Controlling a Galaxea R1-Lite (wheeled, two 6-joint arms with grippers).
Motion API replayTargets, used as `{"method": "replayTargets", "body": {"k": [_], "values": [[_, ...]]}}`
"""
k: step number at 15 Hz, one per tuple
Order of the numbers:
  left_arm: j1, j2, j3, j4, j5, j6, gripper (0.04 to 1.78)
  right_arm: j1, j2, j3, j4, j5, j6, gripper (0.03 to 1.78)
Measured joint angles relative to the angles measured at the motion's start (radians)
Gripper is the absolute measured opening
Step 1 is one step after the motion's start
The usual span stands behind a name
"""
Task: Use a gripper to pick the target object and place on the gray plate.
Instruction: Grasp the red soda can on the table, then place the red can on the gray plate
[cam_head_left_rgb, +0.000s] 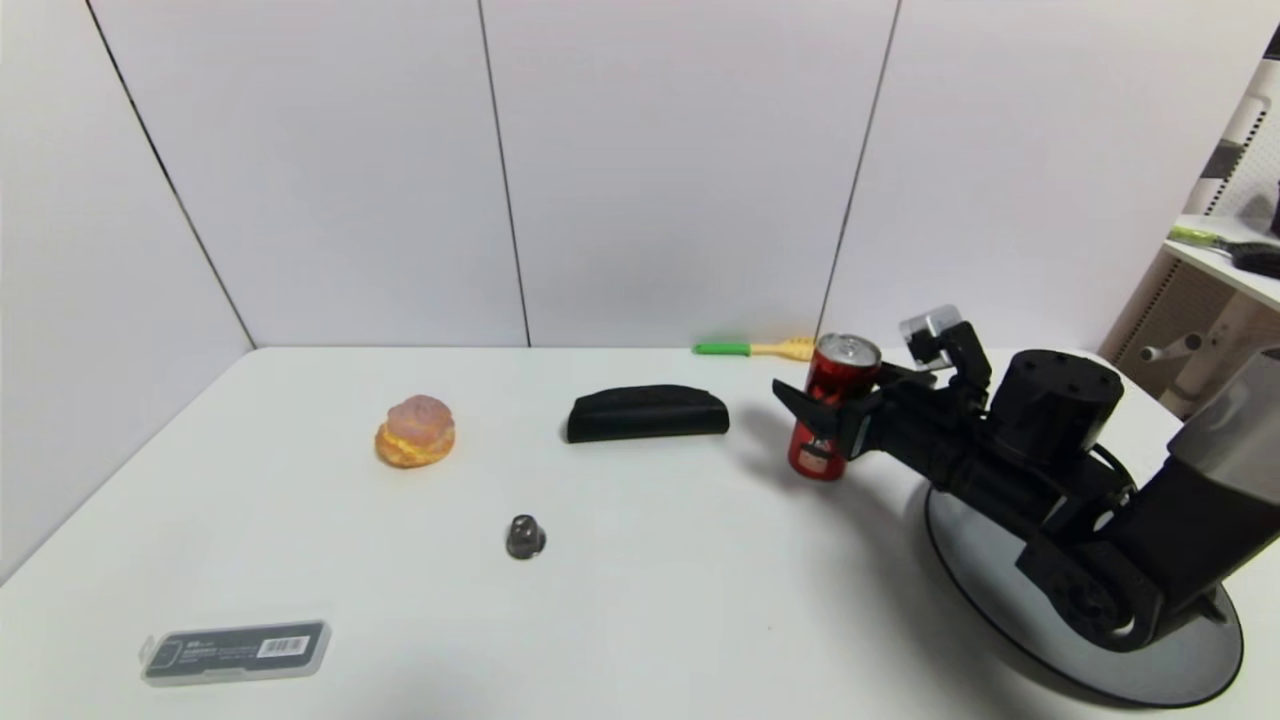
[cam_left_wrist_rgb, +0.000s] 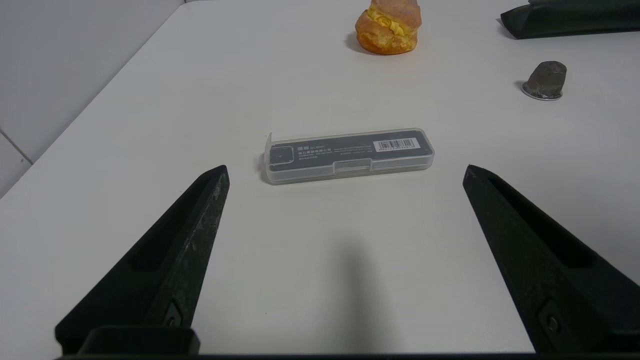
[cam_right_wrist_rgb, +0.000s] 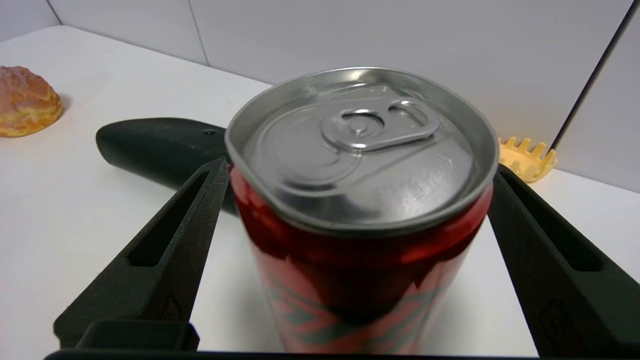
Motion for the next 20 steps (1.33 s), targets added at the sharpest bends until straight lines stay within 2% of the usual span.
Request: {"method": "replayTargets", "body": {"k": [3,8,16,20], "values": [[0.000,0.000,0.000,0.000,0.000,0.000,1.69,0.000,0.016,-0.012,-0.020,0.000,0.002,1.70],[0.000,0.000,0.000,0.000,0.000,0.000,1.69,-0.003,0.022,-0.016,-0.021,0.000,0.006,1.02],[0.000,0.000,0.000,0.000,0.000,0.000,1.69,-0.014,-0.004,-0.008,-0.037,0.001,0.006,1.00],[0.000,0.000,0.000,0.000,0.000,0.000,1.69,-0.017,-0.082,0.042,-0.024,0.004,0.004,1.00]]}}
